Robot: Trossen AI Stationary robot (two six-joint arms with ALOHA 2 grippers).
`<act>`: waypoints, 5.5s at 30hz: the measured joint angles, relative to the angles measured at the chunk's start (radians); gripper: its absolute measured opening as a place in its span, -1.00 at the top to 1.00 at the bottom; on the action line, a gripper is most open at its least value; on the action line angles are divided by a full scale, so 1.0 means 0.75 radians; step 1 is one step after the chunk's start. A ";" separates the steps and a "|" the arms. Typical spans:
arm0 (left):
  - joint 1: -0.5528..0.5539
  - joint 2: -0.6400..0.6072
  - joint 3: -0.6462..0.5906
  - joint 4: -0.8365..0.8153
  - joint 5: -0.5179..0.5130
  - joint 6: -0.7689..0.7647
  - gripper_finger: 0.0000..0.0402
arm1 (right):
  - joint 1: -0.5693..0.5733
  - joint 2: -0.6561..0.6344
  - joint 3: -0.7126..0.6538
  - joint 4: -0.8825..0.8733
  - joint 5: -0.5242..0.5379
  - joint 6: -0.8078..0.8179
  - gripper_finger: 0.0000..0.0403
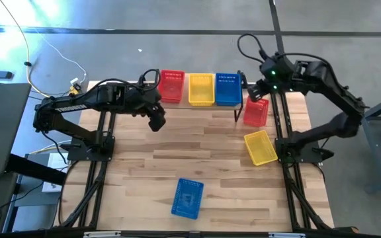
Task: Stack baskets on shelf by color
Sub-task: Stack the blue basket on top of the blue basket on the shelf
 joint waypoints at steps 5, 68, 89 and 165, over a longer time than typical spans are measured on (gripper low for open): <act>-0.013 0.000 0.000 -0.001 0.152 -0.096 0.01 | 0.039 -0.122 -0.175 0.091 -0.070 0.145 0.67; -0.804 0.755 -0.009 0.170 0.167 -1.403 0.01 | 0.903 0.002 -0.532 0.688 -0.200 0.465 0.67; -0.821 0.927 -0.008 0.356 0.167 -1.468 0.01 | 0.903 0.001 -0.531 0.667 -0.200 0.424 0.67; -0.261 0.948 0.508 0.116 0.112 -1.136 1.00 | 1.114 0.268 -0.531 0.944 -0.321 -0.657 0.26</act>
